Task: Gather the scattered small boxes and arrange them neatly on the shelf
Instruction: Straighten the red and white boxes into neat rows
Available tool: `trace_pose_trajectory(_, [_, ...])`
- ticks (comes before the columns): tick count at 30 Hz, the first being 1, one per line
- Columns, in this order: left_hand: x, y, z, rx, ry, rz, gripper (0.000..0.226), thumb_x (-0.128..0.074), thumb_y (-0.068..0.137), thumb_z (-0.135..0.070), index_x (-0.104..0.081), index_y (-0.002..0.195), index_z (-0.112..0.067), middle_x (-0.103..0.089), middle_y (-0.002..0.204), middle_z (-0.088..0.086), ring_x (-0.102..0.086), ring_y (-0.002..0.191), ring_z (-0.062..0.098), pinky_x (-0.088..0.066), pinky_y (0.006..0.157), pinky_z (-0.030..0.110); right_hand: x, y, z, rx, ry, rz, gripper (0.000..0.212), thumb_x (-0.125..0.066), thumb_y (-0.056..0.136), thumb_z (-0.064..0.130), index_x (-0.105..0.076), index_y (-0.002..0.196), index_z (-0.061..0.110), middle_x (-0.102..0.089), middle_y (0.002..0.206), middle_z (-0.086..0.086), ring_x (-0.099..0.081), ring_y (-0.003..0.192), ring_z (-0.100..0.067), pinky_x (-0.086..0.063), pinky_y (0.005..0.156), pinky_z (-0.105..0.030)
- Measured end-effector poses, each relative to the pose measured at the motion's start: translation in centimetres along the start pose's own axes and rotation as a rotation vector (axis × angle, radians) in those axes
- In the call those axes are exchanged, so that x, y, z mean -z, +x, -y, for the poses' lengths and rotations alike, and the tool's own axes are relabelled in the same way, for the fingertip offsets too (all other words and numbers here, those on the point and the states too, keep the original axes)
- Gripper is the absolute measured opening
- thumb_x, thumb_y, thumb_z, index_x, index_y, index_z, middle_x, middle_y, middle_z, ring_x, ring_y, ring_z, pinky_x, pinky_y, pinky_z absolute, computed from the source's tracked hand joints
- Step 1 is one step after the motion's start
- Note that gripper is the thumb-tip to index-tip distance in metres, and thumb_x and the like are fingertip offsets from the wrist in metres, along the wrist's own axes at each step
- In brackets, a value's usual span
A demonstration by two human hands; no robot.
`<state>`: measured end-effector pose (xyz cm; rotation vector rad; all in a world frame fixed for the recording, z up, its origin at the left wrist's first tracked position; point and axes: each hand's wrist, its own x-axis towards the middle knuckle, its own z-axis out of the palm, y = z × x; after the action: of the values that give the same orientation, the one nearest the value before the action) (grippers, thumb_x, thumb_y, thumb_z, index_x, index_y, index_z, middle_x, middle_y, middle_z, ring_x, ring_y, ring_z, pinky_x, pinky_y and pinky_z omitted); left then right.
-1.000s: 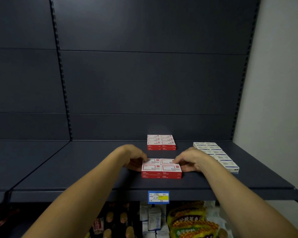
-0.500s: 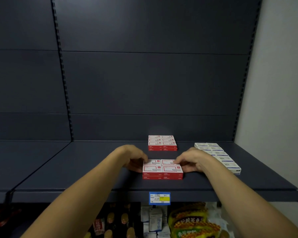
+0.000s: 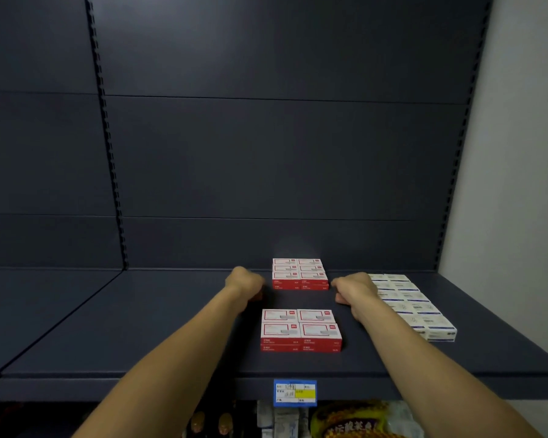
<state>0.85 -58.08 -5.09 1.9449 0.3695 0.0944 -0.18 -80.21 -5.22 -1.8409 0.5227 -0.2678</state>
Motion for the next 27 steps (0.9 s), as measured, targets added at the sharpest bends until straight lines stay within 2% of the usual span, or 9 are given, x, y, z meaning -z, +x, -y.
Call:
trace_pose_trajectory(1, [-0.3, 0.3, 0.1, -0.009, -0.006, -0.013, 0.013, -0.062, 0.092, -0.018, -0.067, 0.088, -0.006, -0.071, 0.085, 0.011, -0.067, 0.075, 0.021, -0.053, 0.067, 0.030, -0.2, 0.3, 0.0, 0.011, -0.001, -0.015, 0.012, -0.068, 0.083, 0.018, -0.071, 0.082, 0.006, -0.071, 0.071, -0.009, -0.066, 0.064, -0.021, -0.049, 0.057, -0.025])
trace_pose_trajectory(3, [-1.0, 0.8, 0.4, -0.032, -0.049, -0.028, 0.019, -0.059, 0.094, -0.016, -0.070, 0.081, -0.008, -0.071, 0.084, 0.010, -0.063, 0.073, 0.018, -0.046, 0.065, 0.027, -0.8, 1.0, -0.3, 0.046, 0.013, -0.030, 0.013, -0.066, 0.085, 0.020, -0.073, 0.085, 0.009, -0.072, 0.078, -0.011, -0.064, 0.071, -0.023, -0.038, 0.053, -0.021])
trace_pose_trajectory(5, [-1.8, 1.4, 0.6, -0.045, -0.127, -0.054, 0.018, -0.059, 0.094, -0.013, -0.072, 0.082, -0.011, -0.071, 0.086, 0.007, -0.063, 0.075, 0.014, -0.043, 0.060, 0.023, -1.6, 1.5, -0.7, 0.087, 0.048, -0.034, 0.012, -0.067, 0.085, 0.020, -0.074, 0.090, 0.011, -0.072, 0.084, -0.011, -0.064, 0.077, -0.023, -0.040, 0.056, -0.022])
trace_pose_trajectory(7, [-2.6, 2.1, 0.8, -0.073, -0.201, -0.091, 0.015, -0.060, 0.093, -0.013, -0.074, 0.089, -0.015, -0.073, 0.089, 0.004, -0.066, 0.080, 0.014, -0.045, 0.060, 0.021, -2.4, 2.2, -1.0, 0.120, 0.054, -0.061, 0.014, -0.070, 0.084, 0.022, -0.074, 0.093, 0.013, -0.072, 0.089, -0.006, -0.065, 0.084, -0.022, -0.044, 0.066, -0.024])
trace_pose_trajectory(9, [-3.2, 2.8, 0.9, -0.106, -0.242, -0.115, 0.014, -0.062, 0.092, -0.014, -0.074, 0.089, -0.020, -0.074, 0.089, 0.003, -0.069, 0.085, 0.015, -0.052, 0.070, 0.024, -3.1, 2.9, -1.0, 0.177, 0.021, -0.072, 0.013, -0.072, 0.085, 0.024, -0.072, 0.094, 0.015, -0.070, 0.091, -0.002, -0.063, 0.087, -0.020, -0.045, 0.076, -0.024])
trace_pose_trajectory(12, [-3.9, 3.7, 1.0, -0.151, -0.218, -0.133, 0.012, -0.066, 0.089, -0.017, -0.077, 0.085, -0.019, -0.075, 0.086, 0.002, -0.071, 0.085, 0.016, -0.057, 0.084, 0.030, -4.1, 3.8, -0.8, 0.242, -0.020, -0.072, 0.012, -0.073, 0.086, 0.026, -0.071, 0.092, 0.016, -0.072, 0.093, -0.002, -0.064, 0.086, -0.018, -0.045, 0.075, -0.024])
trace_pose_trajectory(18, [-4.6, 4.7, 1.4, -0.212, -0.133, -0.142, 0.009, -0.071, 0.087, -0.019, -0.078, 0.082, -0.019, -0.074, 0.078, 0.000, -0.071, 0.079, 0.013, -0.055, 0.078, 0.024, -5.0, 4.9, -1.1, 0.253, -0.100, -0.131, 0.016, -0.074, 0.086, 0.024, -0.069, 0.096, 0.013, -0.071, 0.101, -0.008, -0.060, 0.106, -0.026, -0.039, 0.079, -0.023])
trace_pose_trajectory(25, [-4.7, 5.2, 1.4, -0.198, -0.120, -0.131, 0.008, -0.075, 0.086, -0.018, -0.076, 0.080, -0.022, -0.074, 0.082, -0.001, -0.070, 0.080, 0.013, -0.055, 0.078, 0.025, -5.2, 5.4, -1.0, 0.235, -0.147, -0.152, 0.024, -0.074, 0.086, 0.026, -0.071, 0.104, 0.010, -0.071, 0.111, -0.011, -0.061, 0.111, -0.029, -0.047, 0.092, -0.030])
trace_pose_trajectory(27, [-4.7, 5.1, 1.3, -0.189, -0.114, -0.129, 0.008, -0.075, 0.086, -0.018, -0.075, 0.079, -0.023, -0.074, 0.083, 0.000, -0.070, 0.081, 0.014, -0.055, 0.079, 0.026, -5.2, 5.3, -0.9, 0.228, -0.142, -0.147, 0.025, -0.074, 0.086, 0.027, -0.071, 0.105, 0.010, -0.071, 0.111, -0.010, -0.062, 0.111, -0.029, -0.047, 0.090, -0.030])
